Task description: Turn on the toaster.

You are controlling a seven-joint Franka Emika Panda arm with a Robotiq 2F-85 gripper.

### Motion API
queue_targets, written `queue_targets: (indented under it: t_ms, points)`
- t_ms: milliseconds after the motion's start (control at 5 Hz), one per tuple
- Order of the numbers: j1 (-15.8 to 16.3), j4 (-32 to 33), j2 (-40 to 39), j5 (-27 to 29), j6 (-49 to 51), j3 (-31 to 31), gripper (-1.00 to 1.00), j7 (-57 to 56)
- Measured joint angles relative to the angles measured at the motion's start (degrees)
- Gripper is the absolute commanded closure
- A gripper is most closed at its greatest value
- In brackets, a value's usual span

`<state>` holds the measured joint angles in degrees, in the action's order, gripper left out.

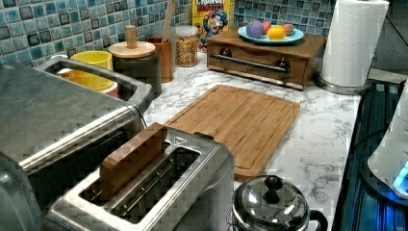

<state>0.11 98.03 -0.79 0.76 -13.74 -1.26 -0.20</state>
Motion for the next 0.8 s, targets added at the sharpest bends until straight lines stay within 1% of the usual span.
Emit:
queue_targets:
  t_ms: [400,600,800]
  points:
    - [0.01,0.11,-0.15,-0.01,-1.27,-0.01,1.0,0.0]
    - [0.1,1.85,0.16,0.23,-3.41,-0.02,1.0,-0.59]
    - [0.11,6.38,1.35,0.24,-7.28,0.29,1.0,-0.67]
